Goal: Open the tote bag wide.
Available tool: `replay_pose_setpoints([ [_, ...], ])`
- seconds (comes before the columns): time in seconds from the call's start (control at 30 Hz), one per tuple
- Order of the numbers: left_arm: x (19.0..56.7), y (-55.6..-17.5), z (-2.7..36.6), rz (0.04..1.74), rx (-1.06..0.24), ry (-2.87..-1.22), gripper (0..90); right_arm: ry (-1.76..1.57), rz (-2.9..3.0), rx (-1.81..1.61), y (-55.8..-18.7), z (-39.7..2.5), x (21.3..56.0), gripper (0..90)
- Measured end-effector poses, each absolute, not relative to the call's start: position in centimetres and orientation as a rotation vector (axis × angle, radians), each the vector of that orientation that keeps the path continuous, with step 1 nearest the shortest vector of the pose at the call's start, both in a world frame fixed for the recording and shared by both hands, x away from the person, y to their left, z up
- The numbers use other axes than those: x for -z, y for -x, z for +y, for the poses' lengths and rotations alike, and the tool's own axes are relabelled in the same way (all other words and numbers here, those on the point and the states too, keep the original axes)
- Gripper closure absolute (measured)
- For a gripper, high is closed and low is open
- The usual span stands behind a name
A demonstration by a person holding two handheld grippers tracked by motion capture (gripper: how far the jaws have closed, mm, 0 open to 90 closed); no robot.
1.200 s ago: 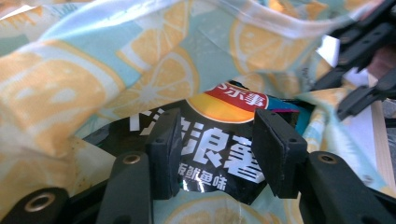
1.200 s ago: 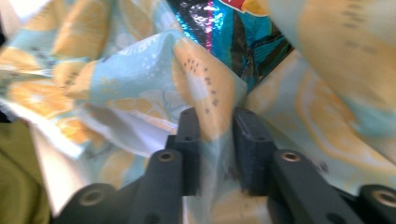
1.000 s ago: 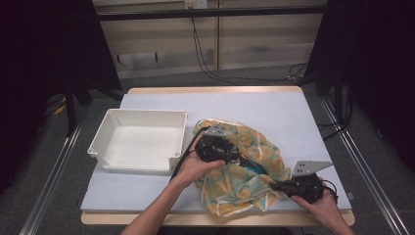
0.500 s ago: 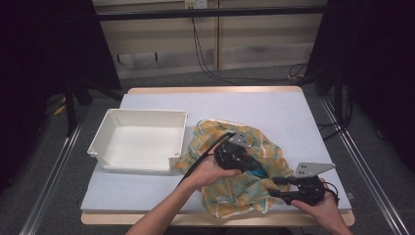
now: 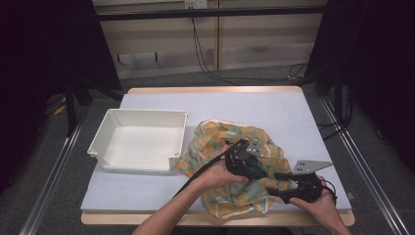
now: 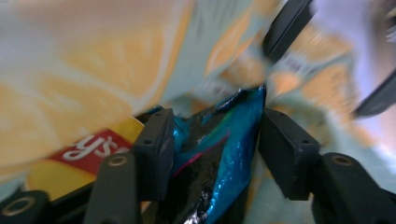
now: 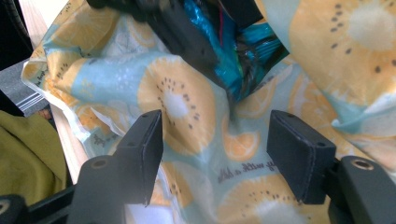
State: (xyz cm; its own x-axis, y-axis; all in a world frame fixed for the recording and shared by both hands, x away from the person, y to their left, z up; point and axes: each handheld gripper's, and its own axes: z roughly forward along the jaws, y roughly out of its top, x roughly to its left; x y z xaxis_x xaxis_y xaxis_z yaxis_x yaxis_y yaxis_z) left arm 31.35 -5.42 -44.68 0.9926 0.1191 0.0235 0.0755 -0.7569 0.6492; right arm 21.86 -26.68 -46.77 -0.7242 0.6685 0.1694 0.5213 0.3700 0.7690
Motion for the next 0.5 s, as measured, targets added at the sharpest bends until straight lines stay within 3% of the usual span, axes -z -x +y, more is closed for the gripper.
replay_pose_setpoints([
  [0.37, 45.8, -30.1, -6.8, 0.026, -0.190, -2.490, 41.9, -1.105, 2.447, -1.291, -22.2, -26.9, 47.1, 34.0],
  [0.5, 45.6, -30.4, -6.6, 0.051, -0.223, -2.496, 56.7, -1.114, 2.438, -1.292, -22.2, -27.1, 47.1, 33.9],
])
